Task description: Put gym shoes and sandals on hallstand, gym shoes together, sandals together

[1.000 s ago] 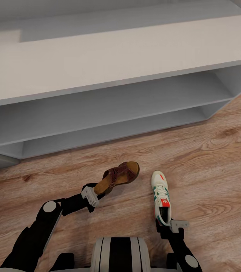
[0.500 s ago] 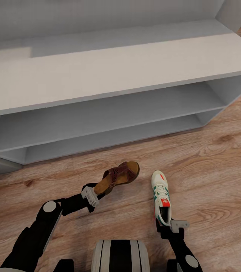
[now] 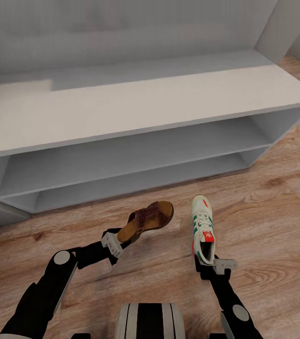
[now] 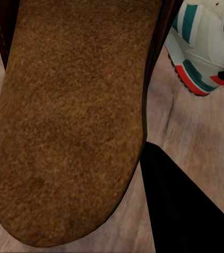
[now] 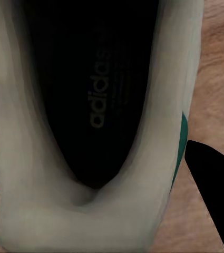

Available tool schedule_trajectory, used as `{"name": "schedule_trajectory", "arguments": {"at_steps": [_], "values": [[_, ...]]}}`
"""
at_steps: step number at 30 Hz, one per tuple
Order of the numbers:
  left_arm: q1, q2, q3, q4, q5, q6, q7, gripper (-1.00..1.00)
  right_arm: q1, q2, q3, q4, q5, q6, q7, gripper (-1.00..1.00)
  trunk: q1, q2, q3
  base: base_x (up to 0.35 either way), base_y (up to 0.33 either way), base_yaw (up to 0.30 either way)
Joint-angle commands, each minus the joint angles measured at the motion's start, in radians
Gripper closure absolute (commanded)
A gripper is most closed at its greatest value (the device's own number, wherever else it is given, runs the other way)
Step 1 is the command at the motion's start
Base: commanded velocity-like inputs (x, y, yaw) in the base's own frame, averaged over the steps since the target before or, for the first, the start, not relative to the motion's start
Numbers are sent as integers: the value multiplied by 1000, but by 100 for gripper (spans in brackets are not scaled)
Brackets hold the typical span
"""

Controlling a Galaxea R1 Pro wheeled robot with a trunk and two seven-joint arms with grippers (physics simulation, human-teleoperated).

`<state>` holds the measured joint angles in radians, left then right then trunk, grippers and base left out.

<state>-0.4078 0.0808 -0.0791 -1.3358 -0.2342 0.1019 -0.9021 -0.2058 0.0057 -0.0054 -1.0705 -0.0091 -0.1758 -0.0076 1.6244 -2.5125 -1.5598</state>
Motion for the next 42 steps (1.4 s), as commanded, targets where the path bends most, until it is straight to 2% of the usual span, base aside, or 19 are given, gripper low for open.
{"name": "schedule_trajectory", "arguments": {"at_steps": [1, 17, 31, 42], "values": [[0, 0, -1, -1, -4, 8, -4, 100, 0, 0, -1, -3, -2, -1, 0, 100, -1, 0, 5, 0, 0, 0], [1, -1, 1, 1, 0, 13, -7, 100, 8, 0, 0, -2, -5, 4, 0, 100, -8, 4, 93, 0, 0, 0], [3, 2, 4, 0, 2, 13, -8, 100, 8, 0, -1, -5, -5, 5, 0, 100, -8, 4, 96, -4, 0, 0], [3, 1, 4, 0, 3, 13, -8, 100, 8, 0, -1, -5, -5, 6, 0, 100, -8, 4, 96, -260, -121, 0]]}}
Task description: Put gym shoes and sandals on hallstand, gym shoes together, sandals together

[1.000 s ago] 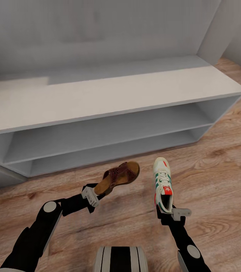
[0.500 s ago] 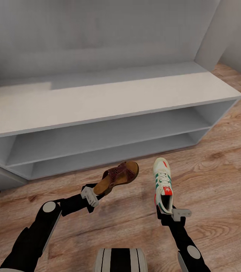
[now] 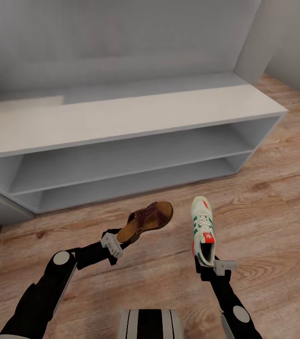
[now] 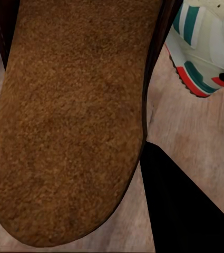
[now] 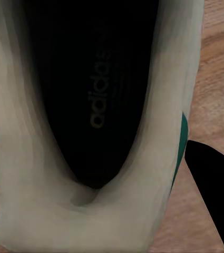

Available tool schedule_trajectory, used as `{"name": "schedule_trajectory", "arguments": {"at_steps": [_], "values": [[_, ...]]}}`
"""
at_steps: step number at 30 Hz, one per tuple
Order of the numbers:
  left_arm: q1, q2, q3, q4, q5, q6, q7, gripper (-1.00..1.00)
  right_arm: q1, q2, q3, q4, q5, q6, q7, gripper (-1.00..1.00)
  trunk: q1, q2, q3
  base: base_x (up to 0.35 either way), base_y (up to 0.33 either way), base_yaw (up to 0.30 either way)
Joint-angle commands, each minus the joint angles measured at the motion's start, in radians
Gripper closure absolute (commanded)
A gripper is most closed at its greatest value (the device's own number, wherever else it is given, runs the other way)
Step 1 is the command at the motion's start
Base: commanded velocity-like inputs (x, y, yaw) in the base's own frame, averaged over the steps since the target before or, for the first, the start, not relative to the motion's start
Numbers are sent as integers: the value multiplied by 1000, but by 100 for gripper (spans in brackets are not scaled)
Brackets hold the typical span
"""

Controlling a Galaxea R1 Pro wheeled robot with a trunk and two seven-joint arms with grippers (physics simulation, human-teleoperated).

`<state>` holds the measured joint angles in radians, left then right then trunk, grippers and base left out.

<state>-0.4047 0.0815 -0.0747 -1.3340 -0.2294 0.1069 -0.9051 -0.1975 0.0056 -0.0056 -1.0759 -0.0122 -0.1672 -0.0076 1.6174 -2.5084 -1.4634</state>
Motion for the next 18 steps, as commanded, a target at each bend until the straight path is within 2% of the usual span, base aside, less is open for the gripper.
{"name": "schedule_trajectory", "arguments": {"at_steps": [1, 8, 18], "values": [[0, 0, -1, -2, -2, 8, -5, 100, 0, 1, -1, 1, -2, -3, 0, 100, -1, 0, -1, -305, -158, 0], [0, 0, -1, -2, -2, 8, -5, 100, 0, 1, -1, 1, -2, -3, 0, 100, -1, 0, 0, -263, -145, 0], [0, 0, -1, -2, -2, 9, -5, 100, 0, 1, -1, 1, -2, -3, 0, 100, -1, 0, 13, -23, -17, 0]]}}
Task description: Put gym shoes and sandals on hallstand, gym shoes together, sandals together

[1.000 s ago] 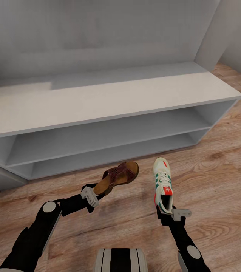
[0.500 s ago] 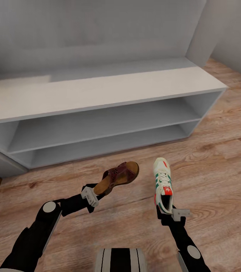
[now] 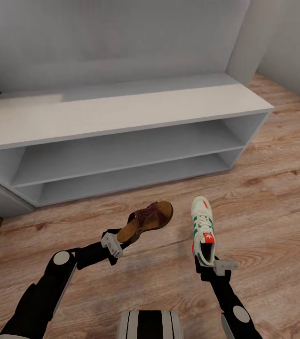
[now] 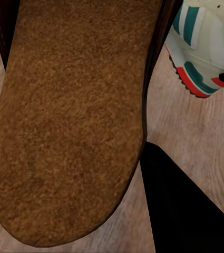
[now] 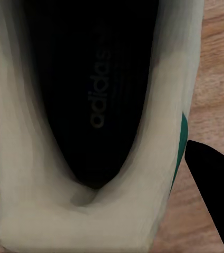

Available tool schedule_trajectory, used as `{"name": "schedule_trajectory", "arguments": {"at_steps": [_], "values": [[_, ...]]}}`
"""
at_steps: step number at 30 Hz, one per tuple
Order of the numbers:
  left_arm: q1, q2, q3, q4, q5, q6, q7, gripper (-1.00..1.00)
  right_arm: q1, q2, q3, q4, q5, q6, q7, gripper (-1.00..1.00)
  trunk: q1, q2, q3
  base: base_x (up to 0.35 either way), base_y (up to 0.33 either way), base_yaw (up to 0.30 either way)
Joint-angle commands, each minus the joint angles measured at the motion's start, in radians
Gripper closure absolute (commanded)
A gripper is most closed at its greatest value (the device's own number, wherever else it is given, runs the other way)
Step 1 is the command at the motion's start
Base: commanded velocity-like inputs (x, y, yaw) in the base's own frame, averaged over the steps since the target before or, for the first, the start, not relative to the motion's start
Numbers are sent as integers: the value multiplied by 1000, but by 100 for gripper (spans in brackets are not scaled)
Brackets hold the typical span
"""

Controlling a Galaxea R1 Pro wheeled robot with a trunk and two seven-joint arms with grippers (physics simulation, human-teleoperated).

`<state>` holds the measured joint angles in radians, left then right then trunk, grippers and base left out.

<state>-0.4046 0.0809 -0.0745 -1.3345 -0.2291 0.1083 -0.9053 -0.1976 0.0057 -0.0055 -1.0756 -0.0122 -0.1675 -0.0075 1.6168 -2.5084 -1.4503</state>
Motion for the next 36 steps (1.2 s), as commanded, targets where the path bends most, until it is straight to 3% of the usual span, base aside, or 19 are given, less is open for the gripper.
{"name": "schedule_trajectory", "arguments": {"at_steps": [1, 4, 13, 36], "values": [[0, 0, -1, -2, -3, 8, -4, 100, 0, 0, -1, 0, -2, -3, 0, 100, 0, 0, 1, 0, 0, 0], [0, 0, -1, -2, -3, 8, -4, 100, 0, 0, -1, 0, -2, -3, 0, 100, 0, 0, 6, 0, 0, 0], [0, 0, -1, -2, -3, 8, -4, 100, 0, 0, -1, 0, -2, -3, 0, 100, -4, 2, 55, 0, 0, 0], [0, 0, -1, -1, -3, 9, -4, 100, 0, 0, -1, 0, -1, -4, 0, 100, -15, 7, 152, 0, 0, 0]]}}
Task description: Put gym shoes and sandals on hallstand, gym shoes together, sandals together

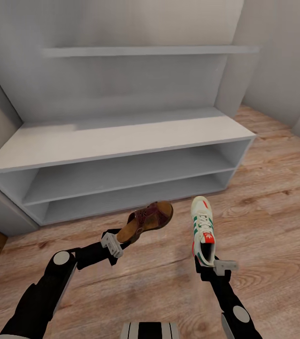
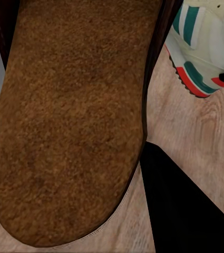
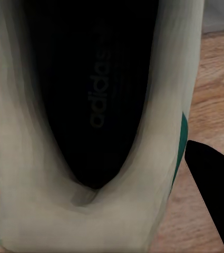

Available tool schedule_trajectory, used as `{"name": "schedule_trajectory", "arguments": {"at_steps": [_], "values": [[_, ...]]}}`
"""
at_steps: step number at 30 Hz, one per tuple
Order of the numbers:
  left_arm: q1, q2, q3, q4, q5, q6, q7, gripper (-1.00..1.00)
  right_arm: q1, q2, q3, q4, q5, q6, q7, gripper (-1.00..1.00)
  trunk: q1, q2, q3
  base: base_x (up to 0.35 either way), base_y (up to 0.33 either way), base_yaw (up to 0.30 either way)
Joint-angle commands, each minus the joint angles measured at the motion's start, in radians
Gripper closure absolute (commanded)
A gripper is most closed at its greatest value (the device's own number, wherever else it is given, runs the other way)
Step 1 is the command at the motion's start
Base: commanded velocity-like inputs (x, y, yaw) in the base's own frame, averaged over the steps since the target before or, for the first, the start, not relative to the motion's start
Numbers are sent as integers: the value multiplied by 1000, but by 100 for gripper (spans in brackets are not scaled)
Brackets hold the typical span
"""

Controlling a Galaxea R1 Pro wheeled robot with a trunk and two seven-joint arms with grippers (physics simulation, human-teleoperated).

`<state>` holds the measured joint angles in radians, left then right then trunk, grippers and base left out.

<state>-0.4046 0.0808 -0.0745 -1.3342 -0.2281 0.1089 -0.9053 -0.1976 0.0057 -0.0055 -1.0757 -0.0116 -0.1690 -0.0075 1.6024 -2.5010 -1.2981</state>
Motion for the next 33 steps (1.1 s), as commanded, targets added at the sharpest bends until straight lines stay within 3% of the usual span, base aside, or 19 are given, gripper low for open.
{"name": "schedule_trajectory", "arguments": {"at_steps": [1, 5, 10, 23, 33], "values": [[0, 0, -1, -2, -4, 8, -4, 100, 0, 0, -1, 0, -2, -3, 0, 100, -1, 0, 5, 0, 0, 0], [0, 0, -1, -2, -4, 8, -4, 100, 0, 0, -1, 0, -2, -3, 0, 100, -2, 1, 27, 0, 0, 0], [0, 0, -1, -2, -4, 8, -4, 100, 0, 0, -1, 2, -2, -3, 0, 100, -22, 36, 51, 0, 0, 0], [0, 0, -1, -2, -2, 8, -4, 100, 0, 0, -1, 3, -2, -3, 0, 100, -22, 36, 68, 4, -6, 0], [0, 0, -1, -2, -2, 8, -4, 100, 0, 0, -1, 3, -2, -3, 0, 100, -22, 36, 69, 136, -274, 4]]}}
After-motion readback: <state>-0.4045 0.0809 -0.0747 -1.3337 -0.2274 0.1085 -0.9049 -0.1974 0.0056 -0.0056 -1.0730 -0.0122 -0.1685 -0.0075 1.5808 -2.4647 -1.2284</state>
